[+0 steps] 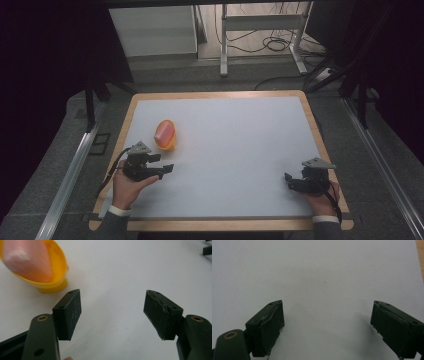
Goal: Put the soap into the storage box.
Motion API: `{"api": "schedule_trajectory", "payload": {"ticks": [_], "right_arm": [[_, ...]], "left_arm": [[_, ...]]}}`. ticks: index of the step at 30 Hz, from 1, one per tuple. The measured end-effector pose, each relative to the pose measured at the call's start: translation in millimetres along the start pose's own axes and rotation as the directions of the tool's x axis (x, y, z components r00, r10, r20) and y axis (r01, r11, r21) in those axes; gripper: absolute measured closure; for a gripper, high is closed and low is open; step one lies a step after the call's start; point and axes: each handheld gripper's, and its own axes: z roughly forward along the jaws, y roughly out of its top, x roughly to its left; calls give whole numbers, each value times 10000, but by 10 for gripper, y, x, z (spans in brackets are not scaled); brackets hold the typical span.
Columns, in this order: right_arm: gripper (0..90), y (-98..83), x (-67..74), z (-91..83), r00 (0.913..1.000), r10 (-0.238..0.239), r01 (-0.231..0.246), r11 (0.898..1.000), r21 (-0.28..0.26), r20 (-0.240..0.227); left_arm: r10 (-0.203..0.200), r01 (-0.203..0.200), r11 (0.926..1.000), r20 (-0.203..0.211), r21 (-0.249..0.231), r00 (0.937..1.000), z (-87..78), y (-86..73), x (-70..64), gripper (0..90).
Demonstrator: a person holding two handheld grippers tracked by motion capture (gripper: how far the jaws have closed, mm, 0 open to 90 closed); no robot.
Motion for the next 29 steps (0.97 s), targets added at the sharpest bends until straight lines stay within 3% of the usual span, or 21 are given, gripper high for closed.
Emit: {"api": "schedule_trajectory", "payload": {"ticks": [6, 7, 9, 29], "right_arm": [[111, 31, 33, -40, 10000, -41, 41, 9998, -216, 5], [111, 38, 37, -50, 10000, -47, 47, 9996, -271, -1], [111, 51, 45, -67, 10000, -58, 57, 9993, -356, -32], [111, 75, 31, -114, 9993, -17, -8, 9979, -649, -380]], "left_arm": [[-213, 218, 9996, 301, -156, 9993, 79, -153, 3, 317], [-137, 138, 9999, 179, -19, 9997, 94, -163, 2, 317], [-14, 14, 10000, 22, 99, 10000, 94, -169, 1, 315], [47, -47, 9999, 54, 134, 10000, 115, -189, -17, 311]]}}
